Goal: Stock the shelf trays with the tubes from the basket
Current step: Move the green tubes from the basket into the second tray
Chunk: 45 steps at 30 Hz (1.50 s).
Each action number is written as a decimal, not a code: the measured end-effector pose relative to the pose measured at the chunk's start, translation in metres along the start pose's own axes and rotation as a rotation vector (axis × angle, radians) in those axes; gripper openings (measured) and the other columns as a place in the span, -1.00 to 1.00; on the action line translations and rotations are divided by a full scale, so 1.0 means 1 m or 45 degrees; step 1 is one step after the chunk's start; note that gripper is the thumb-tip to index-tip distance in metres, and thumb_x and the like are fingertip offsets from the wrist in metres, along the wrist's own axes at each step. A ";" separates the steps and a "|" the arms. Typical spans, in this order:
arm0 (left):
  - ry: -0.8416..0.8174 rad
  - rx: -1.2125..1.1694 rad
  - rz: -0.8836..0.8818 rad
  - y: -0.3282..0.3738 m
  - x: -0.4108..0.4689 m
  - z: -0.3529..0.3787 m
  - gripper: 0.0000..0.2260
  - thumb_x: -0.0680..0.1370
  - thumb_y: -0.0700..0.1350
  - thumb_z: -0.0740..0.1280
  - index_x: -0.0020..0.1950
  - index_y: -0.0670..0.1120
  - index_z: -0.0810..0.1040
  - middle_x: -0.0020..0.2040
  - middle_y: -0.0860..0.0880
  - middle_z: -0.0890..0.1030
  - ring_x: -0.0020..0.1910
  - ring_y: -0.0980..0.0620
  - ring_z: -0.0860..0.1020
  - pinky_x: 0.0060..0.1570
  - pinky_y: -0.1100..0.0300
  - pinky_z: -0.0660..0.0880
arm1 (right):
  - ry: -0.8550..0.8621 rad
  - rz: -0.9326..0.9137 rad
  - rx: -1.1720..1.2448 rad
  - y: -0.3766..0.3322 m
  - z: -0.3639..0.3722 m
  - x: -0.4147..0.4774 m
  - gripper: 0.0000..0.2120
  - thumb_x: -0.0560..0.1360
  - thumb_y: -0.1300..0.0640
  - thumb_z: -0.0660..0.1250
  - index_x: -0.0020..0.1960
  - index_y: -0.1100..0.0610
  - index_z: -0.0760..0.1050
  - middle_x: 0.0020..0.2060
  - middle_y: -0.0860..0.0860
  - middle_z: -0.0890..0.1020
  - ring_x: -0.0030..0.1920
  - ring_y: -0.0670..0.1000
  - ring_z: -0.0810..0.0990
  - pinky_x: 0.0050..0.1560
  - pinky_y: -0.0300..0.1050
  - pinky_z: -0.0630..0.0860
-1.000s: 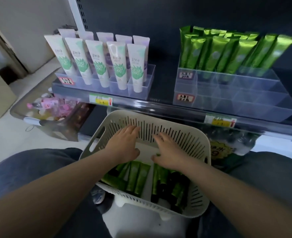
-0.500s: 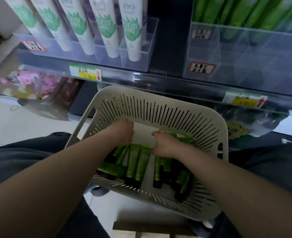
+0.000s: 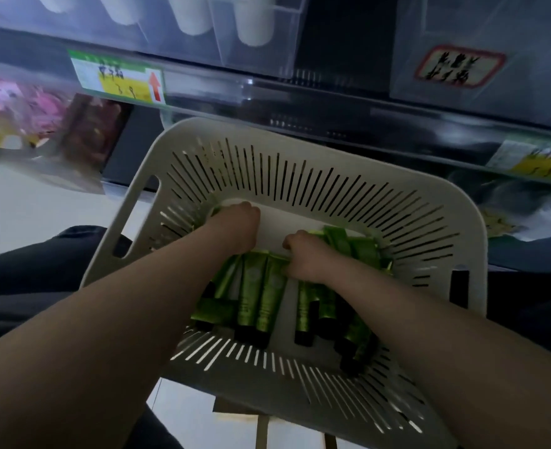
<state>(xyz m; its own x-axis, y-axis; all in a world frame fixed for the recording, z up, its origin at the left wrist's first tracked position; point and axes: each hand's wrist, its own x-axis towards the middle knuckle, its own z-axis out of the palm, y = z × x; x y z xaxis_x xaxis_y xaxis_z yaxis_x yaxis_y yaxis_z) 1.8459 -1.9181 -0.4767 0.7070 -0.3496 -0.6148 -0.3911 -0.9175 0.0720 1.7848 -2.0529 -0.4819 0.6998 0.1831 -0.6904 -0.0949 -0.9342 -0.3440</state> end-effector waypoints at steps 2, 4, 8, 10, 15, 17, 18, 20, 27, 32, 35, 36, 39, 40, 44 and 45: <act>-0.001 0.017 0.009 -0.002 0.005 0.003 -0.64 0.54 -0.22 0.24 0.33 -0.22 0.34 0.27 -0.21 0.40 0.23 -0.14 0.42 0.20 0.07 0.39 | -0.010 -0.023 -0.007 0.000 0.005 0.005 -0.57 0.48 0.17 0.31 0.32 0.22 0.37 0.18 0.14 0.41 0.18 0.11 0.43 0.04 -0.12 0.49; 0.010 0.041 0.033 -0.004 0.010 0.006 -0.63 0.53 -0.24 0.24 0.33 -0.25 0.35 0.28 -0.22 0.39 0.24 -0.15 0.41 0.21 0.06 0.39 | -0.016 -0.032 -0.003 -0.002 0.010 0.009 -0.74 0.47 0.19 0.32 0.14 0.21 0.45 0.05 0.13 0.40 0.07 0.09 0.44 -0.22 -0.18 0.40; 0.029 0.142 0.099 -0.008 0.016 0.008 -0.62 0.51 -0.26 0.25 0.32 -0.28 0.35 0.28 -0.23 0.39 0.24 -0.16 0.41 0.23 0.01 0.42 | 0.007 -0.040 -0.015 -0.002 0.016 0.013 -0.75 0.45 0.21 0.34 0.12 0.22 0.48 0.10 0.15 0.42 0.10 0.11 0.45 -0.10 -0.15 0.46; 0.039 0.203 0.129 -0.010 0.018 0.009 -0.63 0.52 -0.25 0.25 0.32 -0.28 0.35 0.28 -0.23 0.39 0.24 -0.16 0.42 0.24 0.00 0.42 | 0.040 -0.051 -0.019 -0.002 0.017 0.014 -0.64 0.46 0.21 0.34 0.24 0.23 0.44 0.16 0.17 0.41 0.15 0.13 0.44 0.03 -0.13 0.47; 0.050 0.307 0.189 -0.013 0.020 0.010 -0.66 0.54 -0.22 0.26 0.29 -0.26 0.38 0.26 -0.23 0.41 0.23 -0.17 0.43 0.23 -0.04 0.43 | 0.095 -0.038 -0.013 0.000 0.018 0.012 -0.70 0.46 0.28 0.31 0.19 0.24 0.49 0.14 0.18 0.42 0.16 0.13 0.45 -0.01 -0.15 0.43; 0.043 0.328 0.219 -0.014 0.019 0.007 -0.68 0.55 -0.21 0.25 0.28 -0.26 0.39 0.25 -0.23 0.41 0.21 -0.16 0.44 0.21 -0.01 0.43 | 0.116 -0.032 0.030 0.001 0.017 0.012 -0.73 0.47 0.30 0.28 0.17 0.26 0.51 0.14 0.18 0.45 0.14 0.13 0.47 0.02 -0.12 0.47; 0.043 0.335 0.236 -0.014 0.018 0.005 -0.69 0.55 -0.21 0.25 0.27 -0.26 0.40 0.25 -0.23 0.42 0.20 -0.16 0.44 0.19 0.02 0.43 | 0.124 -0.022 0.059 0.001 0.016 0.011 -0.75 0.48 0.28 0.28 0.15 0.27 0.52 0.13 0.18 0.48 0.13 0.13 0.49 0.02 -0.11 0.48; 0.047 0.328 0.270 -0.014 0.016 0.000 -0.72 0.56 -0.20 0.24 0.25 -0.26 0.42 0.24 -0.23 0.43 0.19 -0.15 0.44 0.15 0.04 0.41 | 0.135 0.009 0.131 0.003 0.014 0.011 -0.78 0.50 0.23 0.28 0.11 0.28 0.54 0.10 0.18 0.55 0.08 0.12 0.54 0.00 -0.11 0.52; 0.052 0.297 0.331 -0.013 0.003 -0.012 -0.76 0.57 -0.18 0.20 0.21 -0.23 0.45 0.20 -0.22 0.46 0.16 -0.15 0.46 0.06 0.09 0.40 | 0.122 0.044 0.452 0.003 0.005 -0.001 -0.75 0.48 0.17 0.36 0.11 0.27 0.58 0.09 0.13 0.61 0.09 0.08 0.56 -0.04 -0.21 0.45; -0.014 0.199 0.318 -0.012 -0.006 -0.020 -0.80 0.59 -0.16 0.19 0.15 -0.19 0.51 0.12 -0.19 0.49 0.05 -0.12 0.49 -0.06 0.14 0.42 | 0.188 0.022 0.636 0.001 -0.001 -0.013 -0.81 0.47 0.18 0.38 0.03 0.25 0.63 0.01 0.14 0.66 0.00 0.08 0.61 0.00 -0.13 0.53; -0.053 0.128 0.276 -0.011 -0.017 -0.029 -0.78 0.59 -0.13 0.18 0.16 -0.15 0.52 0.11 -0.16 0.53 0.06 -0.11 0.50 -0.02 0.11 0.44 | 0.197 -0.020 0.668 -0.003 -0.005 -0.023 -0.81 0.46 0.20 0.39 0.02 0.26 0.64 0.00 0.15 0.67 -0.02 0.09 0.61 0.02 -0.10 0.55; -0.055 0.109 0.268 -0.012 -0.021 -0.031 -0.77 0.60 -0.12 0.17 0.17 -0.15 0.52 0.12 -0.15 0.55 0.07 -0.11 0.51 0.00 0.11 0.44 | 0.201 -0.028 0.670 -0.004 -0.006 -0.026 -0.82 0.46 0.20 0.40 0.01 0.25 0.64 -0.02 0.15 0.67 -0.06 0.08 0.61 -0.02 -0.10 0.56; -0.028 0.050 0.269 -0.013 -0.035 -0.039 -0.76 0.59 -0.09 0.20 0.18 -0.13 0.56 0.12 -0.12 0.59 0.07 -0.08 0.53 0.03 0.15 0.45 | 0.243 -0.058 0.641 -0.007 -0.012 -0.038 -0.84 0.47 0.18 0.39 0.01 0.21 0.65 -0.03 0.10 0.67 -0.13 -0.03 0.55 -0.15 -0.23 0.45; -0.012 0.028 0.269 -0.014 -0.040 -0.041 -0.76 0.59 -0.09 0.22 0.18 -0.12 0.57 0.13 -0.11 0.59 0.08 -0.07 0.53 0.02 0.18 0.43 | 0.261 -0.068 0.630 -0.007 -0.014 -0.042 -0.84 0.48 0.17 0.38 0.01 0.20 0.65 -0.03 0.08 0.67 -0.12 -0.05 0.54 -0.13 -0.26 0.42; 0.041 -0.026 0.241 -0.012 -0.061 -0.051 -0.78 0.58 -0.11 0.26 0.16 -0.10 0.60 0.13 -0.07 0.61 0.09 -0.04 0.53 -0.04 0.24 0.36 | 0.341 -0.075 0.616 -0.008 -0.024 -0.061 -0.85 0.49 0.16 0.36 0.02 0.16 0.65 -0.02 0.05 0.67 -0.05 -0.04 0.55 -0.02 -0.20 0.46; 0.052 -0.027 0.231 -0.012 -0.066 -0.053 -0.78 0.57 -0.11 0.26 0.16 -0.10 0.61 0.12 -0.07 0.61 0.09 -0.03 0.53 -0.03 0.24 0.36 | 0.353 -0.080 0.623 -0.008 -0.027 -0.066 -0.84 0.50 0.17 0.35 0.02 0.16 0.65 -0.01 0.04 0.66 -0.03 -0.02 0.57 0.04 -0.15 0.50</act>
<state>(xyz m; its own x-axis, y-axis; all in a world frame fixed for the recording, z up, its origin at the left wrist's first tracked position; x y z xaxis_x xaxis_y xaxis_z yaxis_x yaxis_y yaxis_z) 1.8351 -1.8940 -0.3957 0.6496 -0.5164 -0.5579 -0.5018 -0.8426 0.1957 1.7584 -2.0656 -0.4167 0.8682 0.0850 -0.4888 -0.3180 -0.6609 -0.6797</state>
